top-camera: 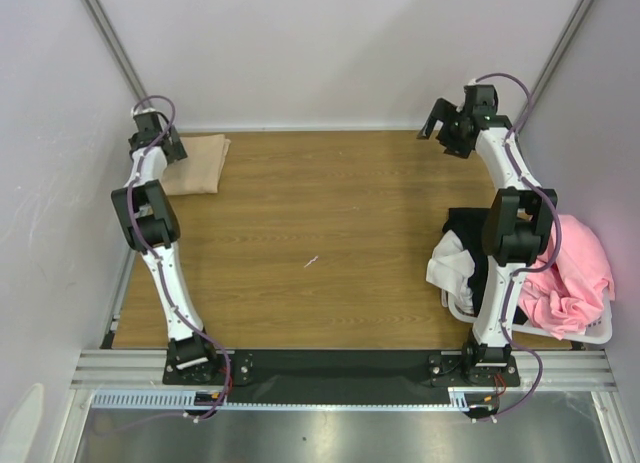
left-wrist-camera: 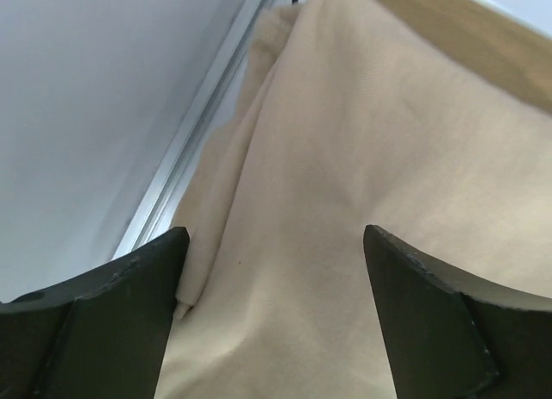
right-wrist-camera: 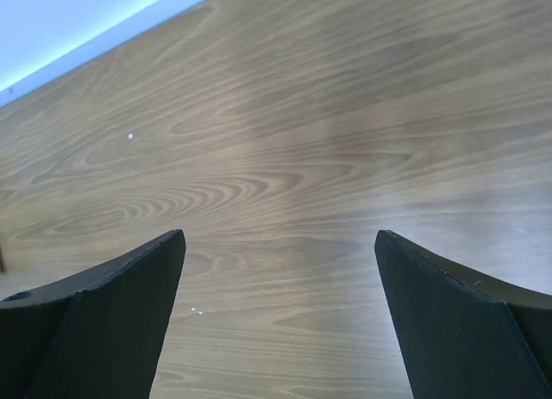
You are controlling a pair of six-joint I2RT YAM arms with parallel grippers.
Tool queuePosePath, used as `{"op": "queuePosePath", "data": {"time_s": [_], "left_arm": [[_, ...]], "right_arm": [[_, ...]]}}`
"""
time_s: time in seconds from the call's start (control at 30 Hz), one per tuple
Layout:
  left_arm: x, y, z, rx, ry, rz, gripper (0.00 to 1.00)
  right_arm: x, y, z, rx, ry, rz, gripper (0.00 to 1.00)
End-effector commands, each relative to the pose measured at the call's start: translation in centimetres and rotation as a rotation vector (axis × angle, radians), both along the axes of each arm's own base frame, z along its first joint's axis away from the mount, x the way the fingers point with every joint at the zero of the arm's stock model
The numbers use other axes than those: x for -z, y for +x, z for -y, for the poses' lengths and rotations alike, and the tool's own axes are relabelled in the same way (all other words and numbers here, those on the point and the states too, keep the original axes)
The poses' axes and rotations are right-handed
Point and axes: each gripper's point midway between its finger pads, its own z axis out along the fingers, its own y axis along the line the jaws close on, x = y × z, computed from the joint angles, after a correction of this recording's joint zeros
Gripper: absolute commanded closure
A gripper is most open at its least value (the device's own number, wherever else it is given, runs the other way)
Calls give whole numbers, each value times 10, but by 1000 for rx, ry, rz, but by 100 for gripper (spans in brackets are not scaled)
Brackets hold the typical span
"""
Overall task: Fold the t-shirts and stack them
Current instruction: Neatly place the folded tshirt to the corner
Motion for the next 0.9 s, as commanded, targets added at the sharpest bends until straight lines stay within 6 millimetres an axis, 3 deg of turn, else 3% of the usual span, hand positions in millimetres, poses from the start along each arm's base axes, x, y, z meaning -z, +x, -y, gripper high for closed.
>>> {"op": "queuePosePath", "data": {"time_s": [0.0, 0.03, 0.1, 0.17, 0.3, 0.43, 0.57, 0.73, 0.87], "left_arm": [[-99, 12, 0, 5, 35, 194, 12], [-116, 12, 5, 11, 45, 219, 11], [-132, 12, 12, 25, 66, 239, 8], [-152, 14, 32, 70, 90, 263, 6], [-168, 22, 80, 202, 91, 277, 4], [-160, 27, 128, 281, 31, 275, 4], [-139, 30, 154, 296, -61, 256, 5], [-109, 26, 166, 276, -149, 219, 9], [-98, 24, 180, 310, -223, 230, 11]], "right_arm": [[-39, 4, -27, -85, 20, 115, 0], [-50, 2, -29, -88, 19, 142, 0], [-50, -3, -29, -87, 27, 144, 0], [-63, -6, -30, -88, 33, 179, 0], [-70, -13, -29, -82, 36, 203, 0], [-73, -19, -19, -46, -2, 205, 0], [-90, -18, -7, -1, 9, 235, 0], [-112, -24, 11, 27, -3, 294, 0], [-106, -28, 15, 35, -6, 280, 0]]}}
